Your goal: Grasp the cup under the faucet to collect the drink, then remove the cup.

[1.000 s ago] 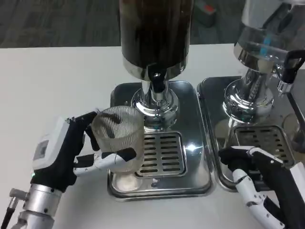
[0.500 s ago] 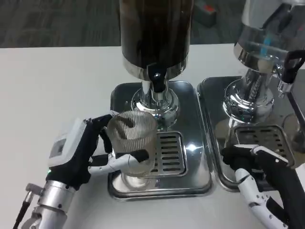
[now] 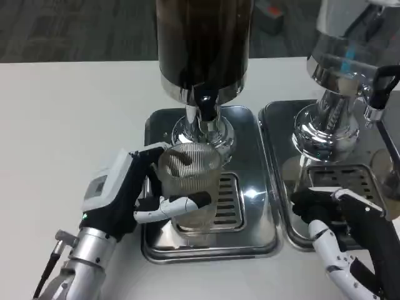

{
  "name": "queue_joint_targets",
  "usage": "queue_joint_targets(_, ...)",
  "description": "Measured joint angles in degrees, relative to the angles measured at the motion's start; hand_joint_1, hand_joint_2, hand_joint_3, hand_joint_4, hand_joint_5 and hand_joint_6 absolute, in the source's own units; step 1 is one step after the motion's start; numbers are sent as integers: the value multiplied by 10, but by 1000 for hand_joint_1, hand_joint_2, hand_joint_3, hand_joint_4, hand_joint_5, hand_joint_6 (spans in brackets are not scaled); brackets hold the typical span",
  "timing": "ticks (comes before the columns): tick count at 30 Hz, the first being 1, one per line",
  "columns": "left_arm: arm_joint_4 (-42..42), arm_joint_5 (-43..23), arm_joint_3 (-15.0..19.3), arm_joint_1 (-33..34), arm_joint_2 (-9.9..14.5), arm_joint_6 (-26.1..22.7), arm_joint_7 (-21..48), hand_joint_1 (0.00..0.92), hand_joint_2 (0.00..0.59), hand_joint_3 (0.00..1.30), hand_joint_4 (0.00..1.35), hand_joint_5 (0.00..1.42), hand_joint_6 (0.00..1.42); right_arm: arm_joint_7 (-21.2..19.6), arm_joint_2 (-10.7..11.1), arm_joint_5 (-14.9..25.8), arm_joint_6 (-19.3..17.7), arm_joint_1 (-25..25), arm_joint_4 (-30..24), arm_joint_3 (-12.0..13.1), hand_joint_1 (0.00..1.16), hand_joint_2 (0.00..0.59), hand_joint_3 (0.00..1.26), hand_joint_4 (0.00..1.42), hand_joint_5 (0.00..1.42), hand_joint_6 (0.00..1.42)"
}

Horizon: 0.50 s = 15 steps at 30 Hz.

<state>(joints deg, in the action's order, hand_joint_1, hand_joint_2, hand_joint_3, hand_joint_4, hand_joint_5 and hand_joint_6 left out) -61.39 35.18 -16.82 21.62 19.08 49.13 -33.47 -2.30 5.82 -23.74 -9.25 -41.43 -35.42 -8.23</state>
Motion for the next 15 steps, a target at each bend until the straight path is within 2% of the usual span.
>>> queue_joint_targets(9,-14,0,-12,18,-7,-9,-4,445,30,713,832,996,1418,1,-3,-8,4,-6,-12,-7,371,479,524,510,490,582)
queue_joint_targets(15,-25,0,-19,30,-12,-13,-5,416,40,659,777,957,1347,2,-5,-11,11,-6,-16,-13,374,484,525,511,491,589)
